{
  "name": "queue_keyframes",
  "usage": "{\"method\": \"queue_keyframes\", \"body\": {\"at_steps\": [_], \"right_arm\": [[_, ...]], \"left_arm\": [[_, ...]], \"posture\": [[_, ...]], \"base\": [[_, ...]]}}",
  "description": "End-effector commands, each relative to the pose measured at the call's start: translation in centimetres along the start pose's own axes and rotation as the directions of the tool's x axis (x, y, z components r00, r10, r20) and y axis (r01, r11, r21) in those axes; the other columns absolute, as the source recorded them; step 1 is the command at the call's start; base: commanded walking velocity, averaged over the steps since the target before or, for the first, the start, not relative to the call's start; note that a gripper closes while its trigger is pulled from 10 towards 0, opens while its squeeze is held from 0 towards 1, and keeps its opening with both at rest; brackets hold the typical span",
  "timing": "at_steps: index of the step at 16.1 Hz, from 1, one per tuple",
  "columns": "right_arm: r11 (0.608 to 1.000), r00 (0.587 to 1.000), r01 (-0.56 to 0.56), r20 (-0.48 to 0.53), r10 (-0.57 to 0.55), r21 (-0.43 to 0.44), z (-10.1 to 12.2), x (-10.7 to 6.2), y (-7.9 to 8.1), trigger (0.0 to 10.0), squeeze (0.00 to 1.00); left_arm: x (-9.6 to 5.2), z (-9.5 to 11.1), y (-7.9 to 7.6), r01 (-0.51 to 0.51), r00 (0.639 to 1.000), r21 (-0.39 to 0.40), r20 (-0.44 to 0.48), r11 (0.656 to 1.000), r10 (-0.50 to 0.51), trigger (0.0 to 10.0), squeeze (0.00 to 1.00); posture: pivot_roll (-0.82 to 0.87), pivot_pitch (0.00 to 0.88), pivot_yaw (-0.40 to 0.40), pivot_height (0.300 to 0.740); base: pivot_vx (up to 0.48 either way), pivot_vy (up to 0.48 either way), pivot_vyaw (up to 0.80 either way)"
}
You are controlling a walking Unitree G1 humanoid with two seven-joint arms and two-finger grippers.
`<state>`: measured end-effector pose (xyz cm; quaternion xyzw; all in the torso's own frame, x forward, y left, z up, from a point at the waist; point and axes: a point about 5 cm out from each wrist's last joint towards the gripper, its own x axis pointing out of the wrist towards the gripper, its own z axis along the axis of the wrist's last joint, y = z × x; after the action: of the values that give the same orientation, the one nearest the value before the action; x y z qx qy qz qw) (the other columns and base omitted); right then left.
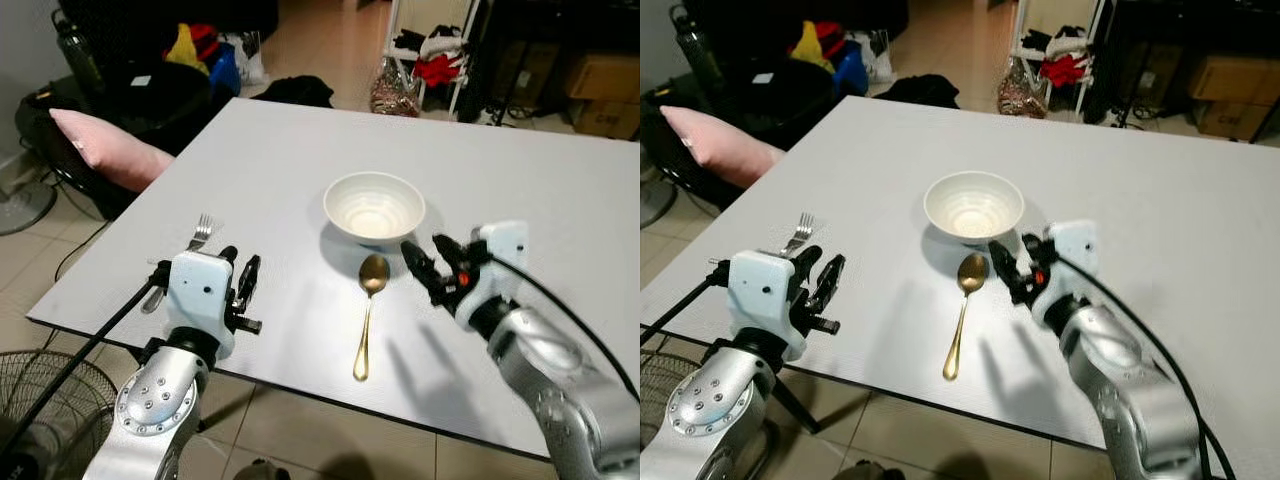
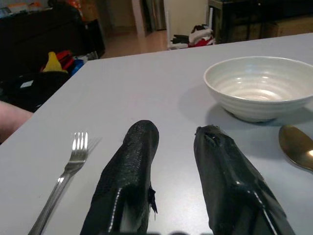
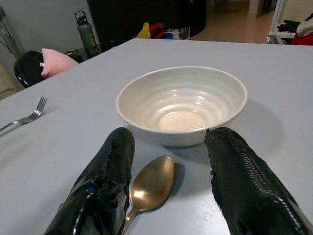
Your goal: Setting the table
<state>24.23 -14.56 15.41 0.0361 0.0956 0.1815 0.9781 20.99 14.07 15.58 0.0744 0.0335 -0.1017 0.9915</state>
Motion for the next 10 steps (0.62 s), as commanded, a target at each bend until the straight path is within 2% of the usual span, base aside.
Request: {"method": "queue_keyframes", "body": {"at_steps": [1, 9, 10], "right_arm": [[1.000, 1.000, -0.004, 0.022, 0.005, -0.020, 0.16, -0.30, 0.55, 10.0, 0.00], [0.998, 0.999, 0.026, 0.028, -0.025, -0.057, -0.62, -0.74, 0.96, 10.0, 0.00], [0.998, 0.999, 0.027, 0.030, -0.025, -0.059, -0.60, -0.70, 0.96, 10.0, 0.00]], "left_arm": [[0.01, 0.07, 0.02, 0.009, 1.000, 0.013, -0.001, 1.000, -0.009, 10.0, 0.00], [0.16, -0.01, -0.11, 0.030, 1.000, 0.021, 0.001, 0.999, -0.030, 10.0, 0.00], [0.16, -0.02, -0.15, 0.030, 1.000, 0.021, 0.001, 0.999, -0.030, 10.0, 0.00]], "posture": [[-0.07, 0.003, 0.076, 0.740], [-0.08, 0.000, 0.081, 0.740], [-0.08, 0.000, 0.080, 0.740]], "base": [[0.000, 0.000, 0.00], [0.000, 0.000, 0.00], [-0.240, 0.000, 0.00]]}}
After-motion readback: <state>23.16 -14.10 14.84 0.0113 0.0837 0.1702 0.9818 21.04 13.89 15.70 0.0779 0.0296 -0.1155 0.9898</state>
